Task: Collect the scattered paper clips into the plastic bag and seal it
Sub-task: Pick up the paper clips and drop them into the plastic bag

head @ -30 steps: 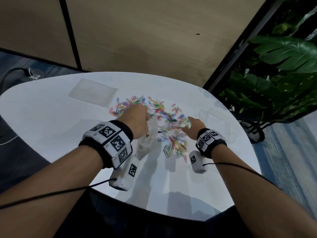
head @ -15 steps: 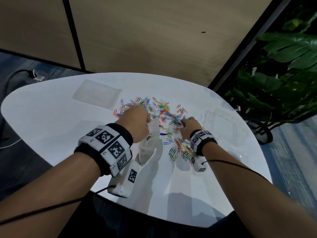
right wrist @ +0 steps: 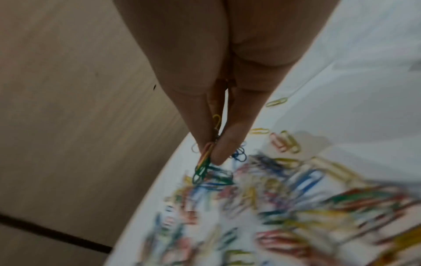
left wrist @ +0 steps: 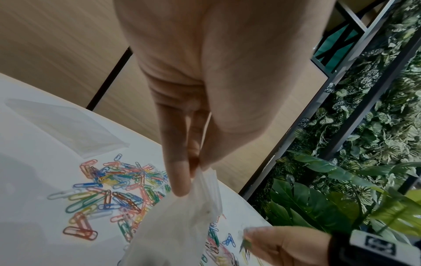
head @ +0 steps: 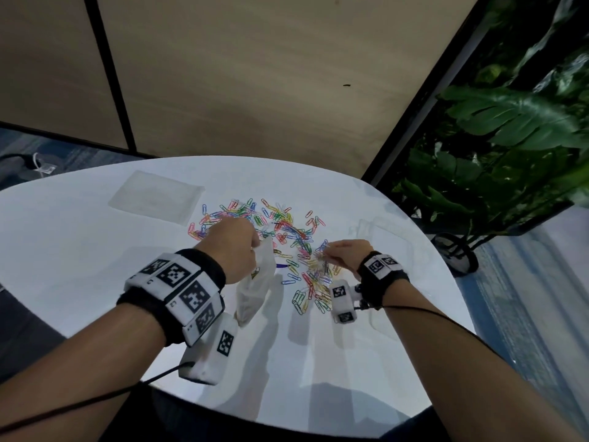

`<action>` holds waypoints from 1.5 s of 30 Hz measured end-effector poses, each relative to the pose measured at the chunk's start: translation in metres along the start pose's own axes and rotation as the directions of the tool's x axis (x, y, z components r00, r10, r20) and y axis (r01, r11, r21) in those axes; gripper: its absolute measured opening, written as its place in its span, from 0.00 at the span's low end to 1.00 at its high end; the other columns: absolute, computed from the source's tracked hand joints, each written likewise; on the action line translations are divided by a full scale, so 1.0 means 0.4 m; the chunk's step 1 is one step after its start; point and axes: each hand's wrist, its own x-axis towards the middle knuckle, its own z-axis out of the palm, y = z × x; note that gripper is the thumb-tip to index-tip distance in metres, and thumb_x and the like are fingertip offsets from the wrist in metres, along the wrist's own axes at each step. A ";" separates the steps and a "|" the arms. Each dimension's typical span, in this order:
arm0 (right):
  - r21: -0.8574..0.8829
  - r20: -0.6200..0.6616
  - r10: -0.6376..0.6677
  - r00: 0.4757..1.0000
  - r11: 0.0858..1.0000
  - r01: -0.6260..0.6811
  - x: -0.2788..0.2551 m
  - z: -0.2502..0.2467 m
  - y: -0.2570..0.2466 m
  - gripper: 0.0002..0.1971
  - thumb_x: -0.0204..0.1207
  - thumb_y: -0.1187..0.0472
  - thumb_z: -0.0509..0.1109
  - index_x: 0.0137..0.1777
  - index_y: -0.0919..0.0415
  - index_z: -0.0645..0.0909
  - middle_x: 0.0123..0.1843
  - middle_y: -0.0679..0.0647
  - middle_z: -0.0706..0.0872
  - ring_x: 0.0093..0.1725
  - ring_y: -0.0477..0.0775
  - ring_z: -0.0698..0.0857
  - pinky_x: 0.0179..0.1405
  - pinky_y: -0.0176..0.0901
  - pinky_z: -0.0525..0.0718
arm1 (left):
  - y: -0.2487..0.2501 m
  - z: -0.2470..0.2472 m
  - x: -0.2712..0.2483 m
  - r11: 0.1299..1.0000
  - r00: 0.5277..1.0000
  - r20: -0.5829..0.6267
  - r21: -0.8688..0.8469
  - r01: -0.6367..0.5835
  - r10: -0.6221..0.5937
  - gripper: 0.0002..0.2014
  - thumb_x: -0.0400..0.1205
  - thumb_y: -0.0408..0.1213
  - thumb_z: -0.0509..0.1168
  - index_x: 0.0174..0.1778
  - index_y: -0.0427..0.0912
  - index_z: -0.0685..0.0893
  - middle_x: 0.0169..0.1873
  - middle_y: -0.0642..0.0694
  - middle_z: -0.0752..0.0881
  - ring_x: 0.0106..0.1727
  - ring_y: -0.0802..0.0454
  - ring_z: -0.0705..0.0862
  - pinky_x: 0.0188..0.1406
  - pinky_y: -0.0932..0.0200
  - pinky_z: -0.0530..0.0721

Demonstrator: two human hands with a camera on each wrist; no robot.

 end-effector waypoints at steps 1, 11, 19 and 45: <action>0.193 0.045 0.002 0.999 0.981 -0.010 -0.025 0.001 -0.017 0.14 0.73 0.71 0.76 0.57 0.74 0.85 0.47 0.62 0.91 0.48 0.58 0.92 0.53 0.48 0.91 | 0.003 0.002 0.003 1.000 1.000 0.004 0.007 -0.002 0.002 0.13 0.80 0.24 0.62 0.48 0.37 0.93 0.34 0.42 0.87 0.44 0.41 0.85 0.45 0.57 0.82; 0.307 0.320 -0.188 0.928 0.948 0.086 -0.248 0.143 -0.109 0.02 0.73 0.74 0.76 0.42 0.71 0.86 0.38 0.61 0.90 0.37 0.52 0.91 0.43 0.37 0.90 | 0.042 0.033 0.006 0.993 0.999 -0.042 -0.120 -0.008 0.003 0.13 0.81 0.25 0.65 0.58 0.35 0.90 0.49 0.37 0.92 0.55 0.41 0.91 0.55 0.55 0.87; -0.356 0.322 -0.389 0.863 0.795 0.491 -0.312 0.206 -0.117 0.13 0.76 0.69 0.65 0.52 0.59 0.90 0.43 0.54 0.91 0.42 0.55 0.87 0.44 0.38 0.84 | 0.033 0.035 0.022 0.994 0.998 -0.055 -0.109 0.004 -0.010 0.10 0.78 0.24 0.68 0.48 0.37 0.93 0.37 0.44 0.86 0.45 0.43 0.86 0.43 0.58 0.82; -0.831 0.078 -0.250 0.965 0.518 0.201 -0.105 0.192 0.073 0.23 0.76 0.59 0.73 0.71 0.59 0.77 0.74 0.59 0.69 0.67 0.62 0.79 0.67 0.50 0.81 | -0.009 0.027 0.020 0.999 0.997 -0.076 -0.051 -0.018 0.014 0.13 0.79 0.23 0.64 0.50 0.36 0.92 0.50 0.35 0.91 0.56 0.37 0.88 0.56 0.51 0.86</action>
